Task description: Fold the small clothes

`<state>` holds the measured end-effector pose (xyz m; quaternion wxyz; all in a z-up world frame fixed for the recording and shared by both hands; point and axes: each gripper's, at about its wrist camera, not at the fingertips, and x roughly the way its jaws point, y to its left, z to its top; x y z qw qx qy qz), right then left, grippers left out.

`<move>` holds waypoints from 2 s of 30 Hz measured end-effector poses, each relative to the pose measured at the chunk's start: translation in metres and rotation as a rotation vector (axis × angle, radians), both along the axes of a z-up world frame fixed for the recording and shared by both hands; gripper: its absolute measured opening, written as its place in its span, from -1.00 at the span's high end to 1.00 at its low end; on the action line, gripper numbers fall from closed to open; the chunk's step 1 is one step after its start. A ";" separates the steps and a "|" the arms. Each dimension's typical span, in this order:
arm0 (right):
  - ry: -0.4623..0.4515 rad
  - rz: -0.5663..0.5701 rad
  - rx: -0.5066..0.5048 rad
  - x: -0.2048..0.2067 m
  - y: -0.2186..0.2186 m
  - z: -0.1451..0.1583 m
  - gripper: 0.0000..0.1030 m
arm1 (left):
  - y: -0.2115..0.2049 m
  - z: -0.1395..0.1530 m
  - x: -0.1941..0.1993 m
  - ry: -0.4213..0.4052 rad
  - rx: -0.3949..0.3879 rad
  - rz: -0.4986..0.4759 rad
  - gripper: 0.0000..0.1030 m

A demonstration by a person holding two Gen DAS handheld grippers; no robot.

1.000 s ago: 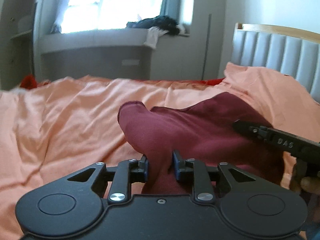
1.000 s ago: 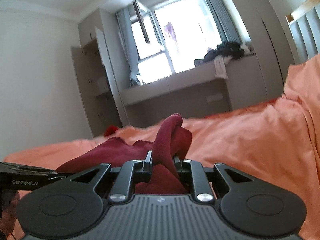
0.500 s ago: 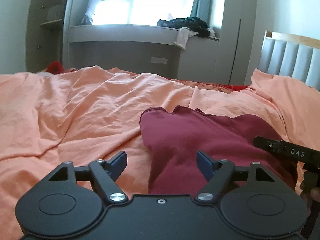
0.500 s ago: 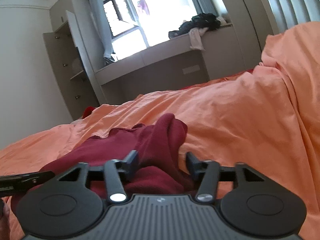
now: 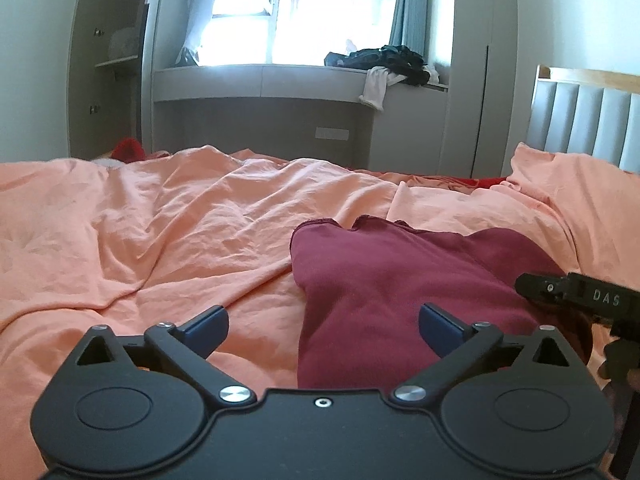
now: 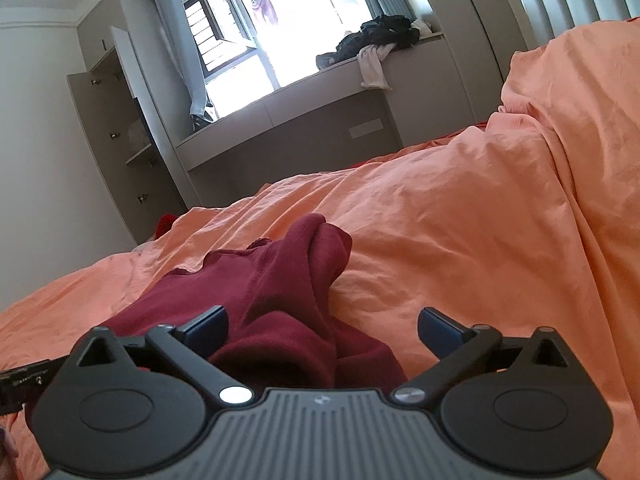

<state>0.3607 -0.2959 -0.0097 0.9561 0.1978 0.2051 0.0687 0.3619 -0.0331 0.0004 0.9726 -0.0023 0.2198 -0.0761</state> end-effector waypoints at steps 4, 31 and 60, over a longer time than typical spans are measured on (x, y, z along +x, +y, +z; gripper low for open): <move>-0.003 0.001 -0.026 -0.003 0.003 0.002 -0.99 | -0.005 -0.005 -0.002 -0.022 0.046 0.002 -0.99; -0.017 0.211 -0.320 -0.063 0.032 0.007 -1.00 | 0.001 -0.005 -0.011 0.016 0.002 0.039 -0.99; -0.407 -0.058 -0.131 -0.202 0.017 0.022 -1.00 | 0.022 0.026 -0.165 -0.186 -0.062 0.020 -0.99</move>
